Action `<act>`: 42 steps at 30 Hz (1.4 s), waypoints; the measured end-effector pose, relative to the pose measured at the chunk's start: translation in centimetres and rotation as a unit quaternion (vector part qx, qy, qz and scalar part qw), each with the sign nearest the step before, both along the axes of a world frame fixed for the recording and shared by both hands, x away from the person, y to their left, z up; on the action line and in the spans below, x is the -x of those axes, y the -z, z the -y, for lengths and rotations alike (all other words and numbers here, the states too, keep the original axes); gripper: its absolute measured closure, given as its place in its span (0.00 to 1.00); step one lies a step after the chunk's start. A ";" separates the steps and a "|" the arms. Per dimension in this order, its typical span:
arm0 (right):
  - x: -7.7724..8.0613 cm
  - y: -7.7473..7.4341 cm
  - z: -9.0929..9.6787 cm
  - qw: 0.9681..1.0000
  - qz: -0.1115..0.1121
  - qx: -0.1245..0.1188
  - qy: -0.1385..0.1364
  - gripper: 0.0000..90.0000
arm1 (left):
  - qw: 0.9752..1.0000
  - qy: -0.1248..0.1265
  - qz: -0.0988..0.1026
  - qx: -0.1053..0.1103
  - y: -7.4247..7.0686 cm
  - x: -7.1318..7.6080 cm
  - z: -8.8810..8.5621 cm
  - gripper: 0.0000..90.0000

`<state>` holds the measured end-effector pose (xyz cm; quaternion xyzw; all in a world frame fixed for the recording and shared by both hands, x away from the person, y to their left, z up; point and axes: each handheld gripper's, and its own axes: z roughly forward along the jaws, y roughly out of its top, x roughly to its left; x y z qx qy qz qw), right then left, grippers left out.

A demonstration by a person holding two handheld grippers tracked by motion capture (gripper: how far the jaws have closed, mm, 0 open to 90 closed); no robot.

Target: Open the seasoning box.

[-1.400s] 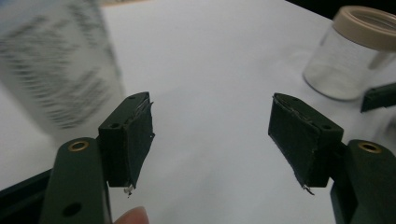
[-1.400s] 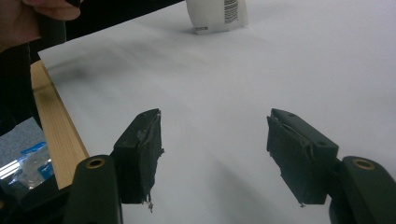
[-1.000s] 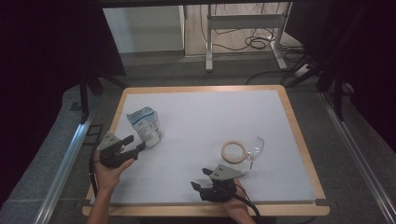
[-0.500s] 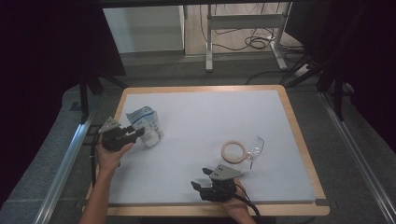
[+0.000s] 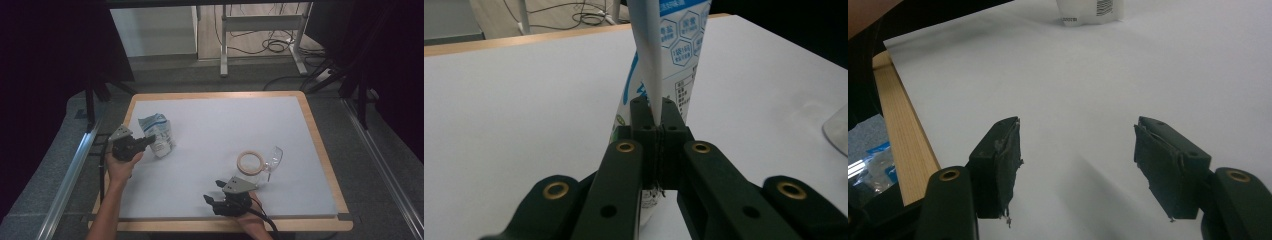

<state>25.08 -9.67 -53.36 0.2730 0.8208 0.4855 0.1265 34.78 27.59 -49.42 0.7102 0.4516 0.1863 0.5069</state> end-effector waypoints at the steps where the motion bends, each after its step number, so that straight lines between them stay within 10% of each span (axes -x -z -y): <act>1: 0.0 0.0 0.0 1.000 0.000 0.000 0.000 0.40 | 1.000 0.000 -0.001 0.000 -0.2 0.1 0.2 1.00; 24: -0.4 -0.2 -2.7 1.000 0.030 0.007 -0.001 0.37 | 0.997 0.075 0.024 0.028 -5.1 5.0 4.2 1.00; 42: -2.6 0.3 -5.6 0.997 0.059 0.032 0.027 0.33 | 0.993 0.111 0.018 0.046 -5.5 6.0 7.4 1.00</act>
